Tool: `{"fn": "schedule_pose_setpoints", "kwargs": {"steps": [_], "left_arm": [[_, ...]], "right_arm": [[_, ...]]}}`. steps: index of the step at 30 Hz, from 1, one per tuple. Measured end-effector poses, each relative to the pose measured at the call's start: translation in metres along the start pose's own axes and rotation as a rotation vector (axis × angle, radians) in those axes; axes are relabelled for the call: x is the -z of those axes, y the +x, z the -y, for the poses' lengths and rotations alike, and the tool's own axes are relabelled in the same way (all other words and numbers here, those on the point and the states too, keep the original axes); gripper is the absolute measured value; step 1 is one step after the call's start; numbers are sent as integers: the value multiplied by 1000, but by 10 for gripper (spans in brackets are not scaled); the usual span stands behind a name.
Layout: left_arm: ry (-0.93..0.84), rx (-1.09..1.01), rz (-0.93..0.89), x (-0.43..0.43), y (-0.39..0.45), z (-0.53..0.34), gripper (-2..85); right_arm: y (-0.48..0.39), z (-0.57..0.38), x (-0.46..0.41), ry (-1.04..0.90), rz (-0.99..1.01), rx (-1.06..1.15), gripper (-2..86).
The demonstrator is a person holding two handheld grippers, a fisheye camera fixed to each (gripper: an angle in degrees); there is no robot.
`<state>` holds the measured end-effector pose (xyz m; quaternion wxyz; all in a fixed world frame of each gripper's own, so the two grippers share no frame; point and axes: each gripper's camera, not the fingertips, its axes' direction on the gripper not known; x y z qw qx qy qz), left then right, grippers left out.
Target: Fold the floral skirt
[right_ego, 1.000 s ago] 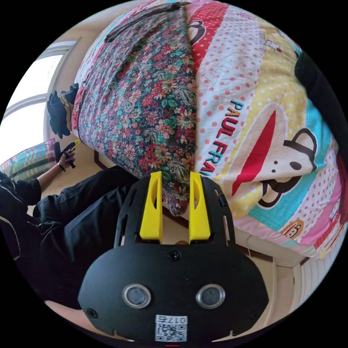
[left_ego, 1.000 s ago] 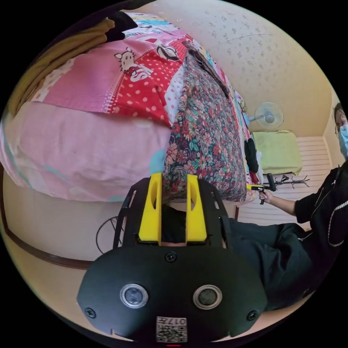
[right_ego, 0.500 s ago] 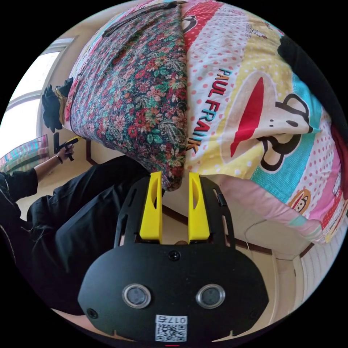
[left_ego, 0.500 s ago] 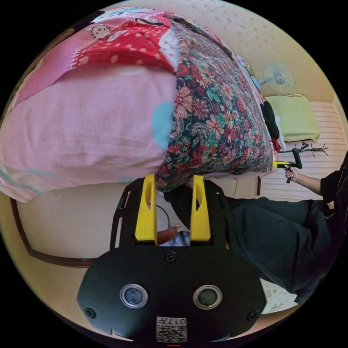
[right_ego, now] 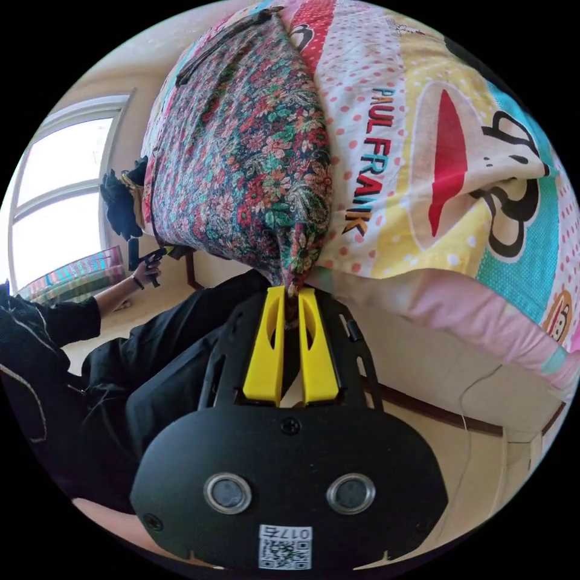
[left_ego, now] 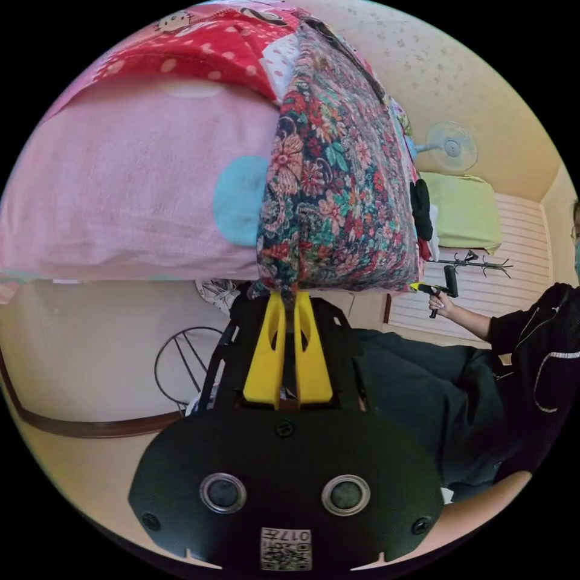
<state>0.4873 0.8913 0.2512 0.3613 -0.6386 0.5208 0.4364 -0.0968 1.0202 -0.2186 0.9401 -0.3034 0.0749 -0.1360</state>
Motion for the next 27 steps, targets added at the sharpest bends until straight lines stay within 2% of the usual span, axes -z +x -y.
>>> {"fn": "schedule_pose_setpoints", "kwargs": {"steps": [2, 6, 9, 11, 17, 23, 27], "left_arm": [[59, 41, -90, 12, -3, -14, -2], [162, -39, -321, 51, 14, -41, -4], [275, -127, -512, 94, 32, -56, -4], [347, -176, -542, 125, 48, -64, -5], [487, -326, -602, 216, 98, -72, -6], [562, -438, -681, 293, 144, -88, -6], [596, -425, -779, 321, 161, -135, -6]], "right_arm": [[11, -19, 17, 43, 98, 17, 43], [22, -46, 53, 159, 332, 56, 36], [16, -67, 95, 358, 454, 103, 30], [6, -81, 127, 531, 569, 152, 27], [-22, -114, 195, 877, 804, 288, 21], [-44, -161, 256, 1049, 938, 449, 19], [-53, -201, 278, 1068, 993, 530, 19]]}}
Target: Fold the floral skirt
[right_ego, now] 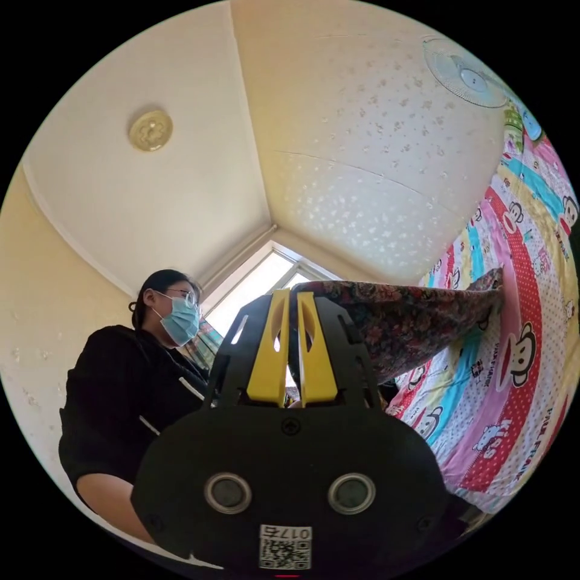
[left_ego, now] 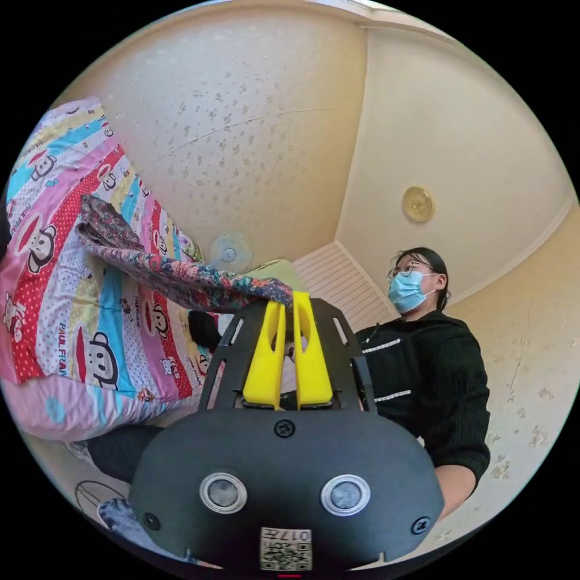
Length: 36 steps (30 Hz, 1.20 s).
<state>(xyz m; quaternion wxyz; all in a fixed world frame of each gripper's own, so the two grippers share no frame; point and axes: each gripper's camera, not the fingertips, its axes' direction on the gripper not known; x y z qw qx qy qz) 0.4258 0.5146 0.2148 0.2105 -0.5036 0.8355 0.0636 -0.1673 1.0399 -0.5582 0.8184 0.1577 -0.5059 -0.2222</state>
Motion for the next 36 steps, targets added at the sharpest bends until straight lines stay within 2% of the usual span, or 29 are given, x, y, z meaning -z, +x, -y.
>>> {"fn": "schedule_pose_setpoints", "kwargs": {"steps": [4, 7, 10, 13, 16, 20, 24, 25, 27, 29, 30, 31, 35, 36], "left_arm": [[75, 166, -39, 19, 12, -55, -6], [130, 306, 17, 37, 2, -111, -6], [227, 441, 21, 47, -29, -144, -5], [278, 529, -24, 39, -74, -128, -5], [267, 553, -93, 20, -129, -60, -4], [346, 537, -200, -14, -231, 89, 6], [312, 475, -49, -45, -363, 244, 57], [318, 470, -41, -48, -384, 259, 68], [376, 469, -39, -51, -453, 288, 116], [406, 462, 1, -49, -487, 285, 138], [398, 437, 32, -48, -500, 276, 140], [389, 411, 41, -47, -505, 269, 141], [294, 299, 129, -37, -502, 199, 124], [284, 312, 181, -34, -493, 174, 123]], "right_arm": [[-35, -39, 27, -13, -44, -38, 17], [-34, -84, 56, 59, -132, -127, 17], [-6, -113, 66, 143, -225, -239, 18], [44, -102, 40, 163, -251, -319, 19], [107, -53, -6, 208, -195, -324, 21], [229, 50, -92, 250, -203, -343, 30], [366, 125, -162, 220, -328, -330, 46], [412, 137, -175, 216, -383, -355, 55], [462, 135, -176, 323, -415, -405, 60], [504, 107, -165, 475, -374, -411, 62], [513, 101, -162, 458, -362, -412, 64], [530, 89, -156, 355, -377, -415, 68], [543, 32, -133, -168, -655, -365, 74], [540, 24, -128, -218, -679, -361, 75]]}}
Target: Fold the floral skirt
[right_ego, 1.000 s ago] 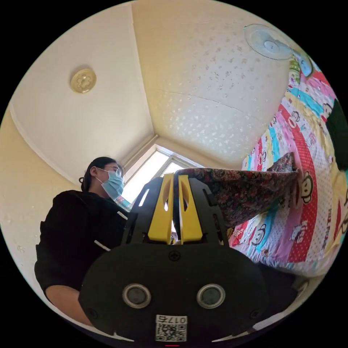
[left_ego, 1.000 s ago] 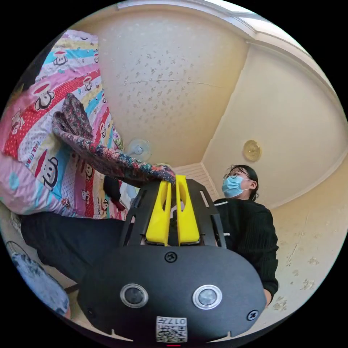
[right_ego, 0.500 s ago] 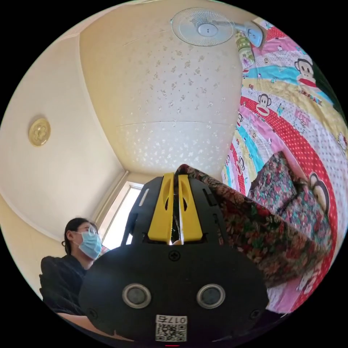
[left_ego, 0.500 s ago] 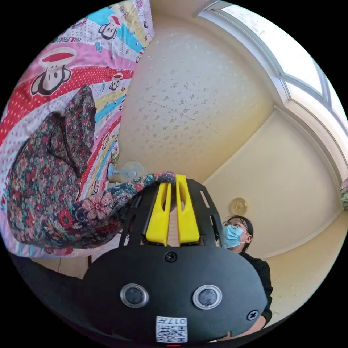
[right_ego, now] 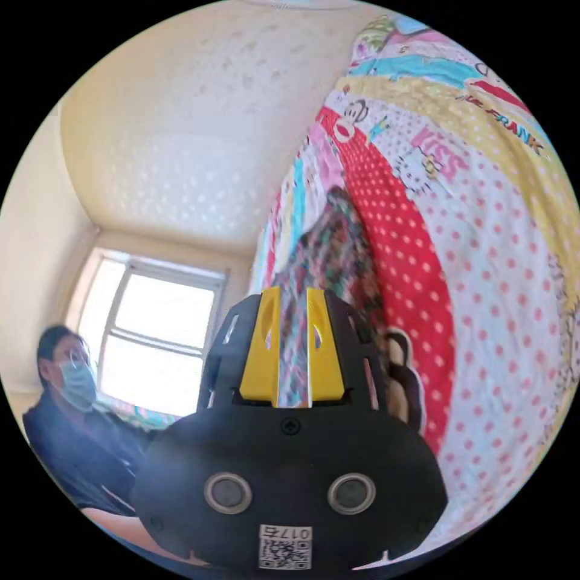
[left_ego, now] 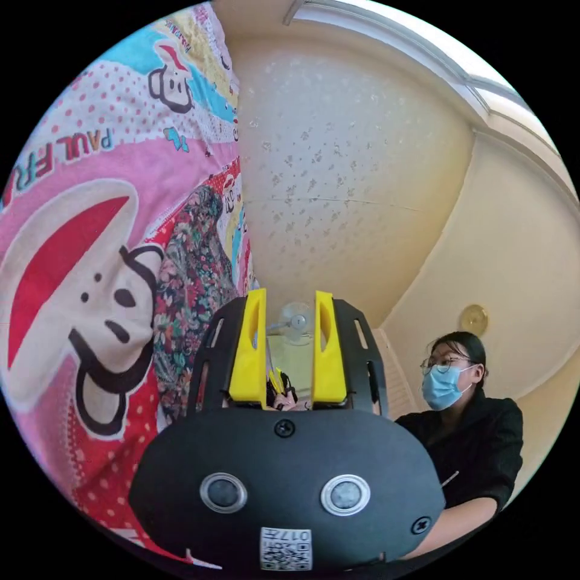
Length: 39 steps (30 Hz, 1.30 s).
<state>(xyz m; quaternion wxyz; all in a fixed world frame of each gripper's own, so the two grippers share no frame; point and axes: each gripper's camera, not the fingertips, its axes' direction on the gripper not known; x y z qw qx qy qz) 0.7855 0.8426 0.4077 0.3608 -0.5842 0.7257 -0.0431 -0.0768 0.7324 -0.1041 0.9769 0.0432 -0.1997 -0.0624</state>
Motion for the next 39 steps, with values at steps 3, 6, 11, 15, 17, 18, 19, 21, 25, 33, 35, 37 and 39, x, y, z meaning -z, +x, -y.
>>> {"fn": "schedule_pose_setpoints", "kwargs": {"steps": [3, 6, 11, 15, 17, 18, 19, 21, 25, 33, 35, 37, 39], "left_arm": [[-96, -49, 198, 22, 21, -56, 121], [-316, -99, 422, 20, 51, -104, 119], [-506, 46, 419, -16, 51, -168, 123], [-461, 27, 541, -51, 51, -186, 116], [-441, 77, 586, -59, 49, -187, 94], [-432, 130, 594, -62, 50, -185, 79], [-431, 155, 590, -62, 51, -185, 74], [-455, 159, 561, -66, 72, -178, 58], [-512, 16, 567, -74, 132, -166, 46], [-461, 119, 598, -73, 83, -224, 53], [-326, 157, 479, -54, 83, -241, 60], [-196, 150, 417, -34, 94, -264, 79], [-70, 112, 445, -17, 118, -295, 119]], "right_arm": [[6, -36, 26, -114, -105, 47, 78], [3, -54, 48, -261, -107, 70, 83], [0, -69, 29, -575, -195, 138, 90], [-2, -77, -4, -619, -245, 182, 66], [0, -76, -16, -617, -229, 145, 44], [-1, -75, -16, -622, -227, 141, 40], [-4, -72, -13, -621, -219, 137, 37], [-16, -65, 1, -591, -156, 135, 33], [-66, -57, 38, -539, -199, 222, 30], [20, -93, 35, -554, -300, -48, 41], [31, -102, 60, -363, -174, -132, 53], [29, -116, 87, -225, -139, -163, 71], [29, -134, 106, -151, -102, -230, 96]]}}
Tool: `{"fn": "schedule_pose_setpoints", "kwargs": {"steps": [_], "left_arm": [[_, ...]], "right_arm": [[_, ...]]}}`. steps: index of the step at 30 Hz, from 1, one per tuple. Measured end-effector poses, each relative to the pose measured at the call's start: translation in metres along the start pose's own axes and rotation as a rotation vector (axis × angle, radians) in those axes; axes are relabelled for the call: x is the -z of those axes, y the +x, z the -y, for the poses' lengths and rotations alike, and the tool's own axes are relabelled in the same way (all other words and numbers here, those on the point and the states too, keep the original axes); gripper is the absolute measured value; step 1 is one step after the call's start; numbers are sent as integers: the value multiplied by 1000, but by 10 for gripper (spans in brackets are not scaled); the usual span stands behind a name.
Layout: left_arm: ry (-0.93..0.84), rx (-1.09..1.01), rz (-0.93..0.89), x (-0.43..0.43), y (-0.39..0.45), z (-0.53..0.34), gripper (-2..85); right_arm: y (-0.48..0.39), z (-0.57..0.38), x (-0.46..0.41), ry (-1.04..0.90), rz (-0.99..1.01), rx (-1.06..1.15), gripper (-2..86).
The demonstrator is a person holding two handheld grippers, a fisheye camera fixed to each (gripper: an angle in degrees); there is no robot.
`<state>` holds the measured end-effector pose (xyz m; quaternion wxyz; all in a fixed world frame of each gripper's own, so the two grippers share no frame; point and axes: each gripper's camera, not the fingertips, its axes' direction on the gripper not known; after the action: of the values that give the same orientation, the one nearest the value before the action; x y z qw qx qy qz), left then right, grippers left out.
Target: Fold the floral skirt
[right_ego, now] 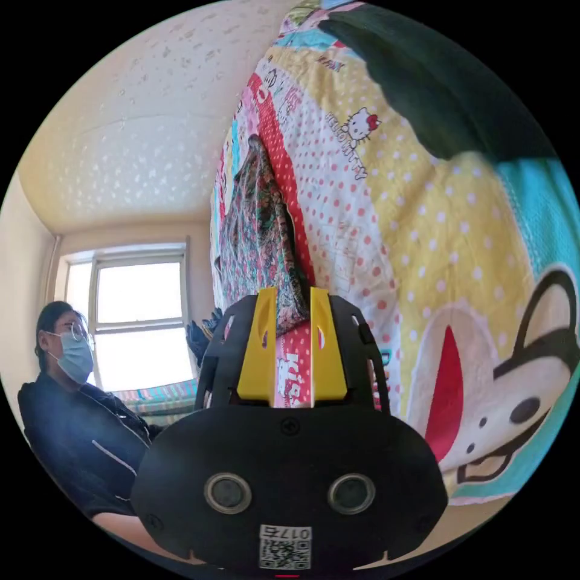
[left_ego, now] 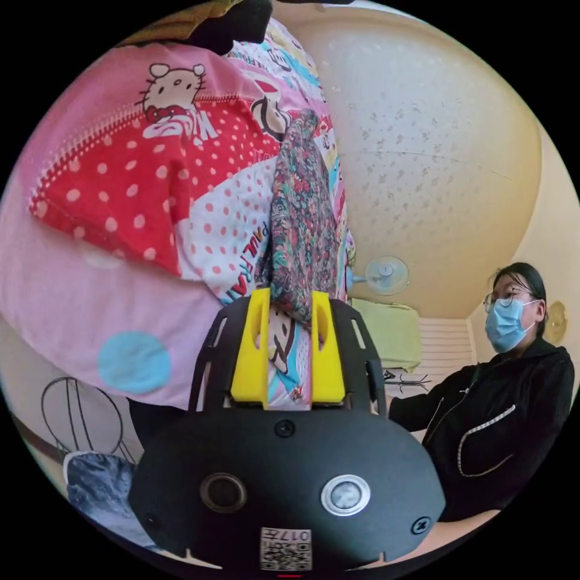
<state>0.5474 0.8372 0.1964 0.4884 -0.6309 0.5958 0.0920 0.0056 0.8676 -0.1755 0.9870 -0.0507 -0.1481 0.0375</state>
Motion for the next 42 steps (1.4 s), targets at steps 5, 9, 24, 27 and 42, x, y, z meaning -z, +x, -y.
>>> {"fn": "schedule_pose_setpoints", "kwargs": {"steps": [5, 9, 24, 27, 42], "left_arm": [[106, -3, -24, -19, 25, -43, 156], [141, 74, 26, -61, 23, -53, 180], [313, 245, 12, -57, 0, -51, 169], [314, 238, -3, -53, -7, -44, 163], [304, 245, -356, -2, 9, -31, 44]], "right_arm": [[-9, -60, -23, 7, 108, -64, 135], [-7, -86, -60, 48, 164, -139, 146], [16, -110, -72, 320, 221, -349, 145], [23, -98, -65, 356, 232, -360, 143], [-12, -108, -21, 414, 572, -301, 10]]}}
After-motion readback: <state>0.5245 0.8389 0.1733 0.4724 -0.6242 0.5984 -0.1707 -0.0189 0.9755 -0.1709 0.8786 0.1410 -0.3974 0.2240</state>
